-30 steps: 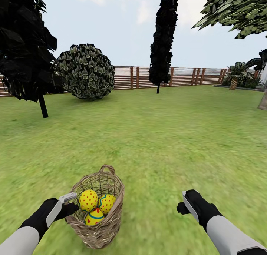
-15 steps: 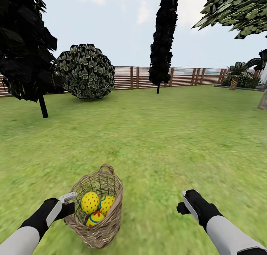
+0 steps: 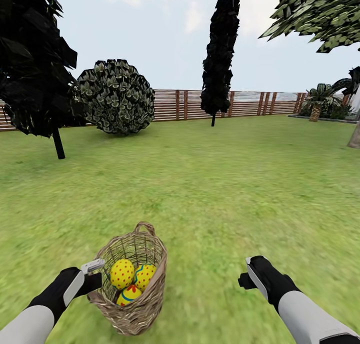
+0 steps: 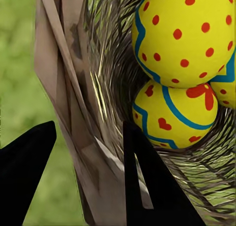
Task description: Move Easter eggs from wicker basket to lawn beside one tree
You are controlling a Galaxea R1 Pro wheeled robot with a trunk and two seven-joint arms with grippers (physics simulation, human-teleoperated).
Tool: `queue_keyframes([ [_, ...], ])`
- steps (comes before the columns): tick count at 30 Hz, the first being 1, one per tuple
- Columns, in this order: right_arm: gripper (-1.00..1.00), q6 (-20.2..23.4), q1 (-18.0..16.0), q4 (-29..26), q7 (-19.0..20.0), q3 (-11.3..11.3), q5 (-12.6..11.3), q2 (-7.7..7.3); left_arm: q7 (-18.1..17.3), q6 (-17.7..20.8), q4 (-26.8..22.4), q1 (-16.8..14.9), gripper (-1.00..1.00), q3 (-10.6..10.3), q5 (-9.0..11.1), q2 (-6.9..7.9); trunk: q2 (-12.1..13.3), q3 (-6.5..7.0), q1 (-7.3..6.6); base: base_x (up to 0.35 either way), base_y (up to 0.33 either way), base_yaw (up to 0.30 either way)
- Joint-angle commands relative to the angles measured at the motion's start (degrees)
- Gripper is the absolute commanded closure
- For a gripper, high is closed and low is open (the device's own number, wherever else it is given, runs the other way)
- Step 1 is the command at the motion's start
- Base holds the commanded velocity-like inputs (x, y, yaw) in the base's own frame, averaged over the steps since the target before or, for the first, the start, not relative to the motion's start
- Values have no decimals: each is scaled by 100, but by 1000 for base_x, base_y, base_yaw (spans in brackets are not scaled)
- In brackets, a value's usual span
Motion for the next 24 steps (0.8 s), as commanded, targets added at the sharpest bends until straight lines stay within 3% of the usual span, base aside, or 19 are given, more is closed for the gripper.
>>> queue_keyframes([
  [1,-100,25,-3,-9,-44,45,-62,-7,27,-210,28,8,100,21,49,-8,-1,-8,1,0,0,0],
  [5,-100,25,-3,-9,-44,41,-62,-7,2,-125,58,8,100,1,33,-46,-1,-8,1,0,0,0],
  [10,-100,25,-3,-9,-44,46,-62,-7,1,266,46,8,100,5,50,-80,-1,-8,1,0,0,0],
  [15,-100,0,-3,-9,-44,42,-62,-7,4,256,41,8,100,9,54,-189,200,82,-109,0,0,0],
  [24,-100,-50,-3,-9,-44,49,-54,-6,4,248,43,8,100,7,54,-196,561,243,-306,0,0,0],
])
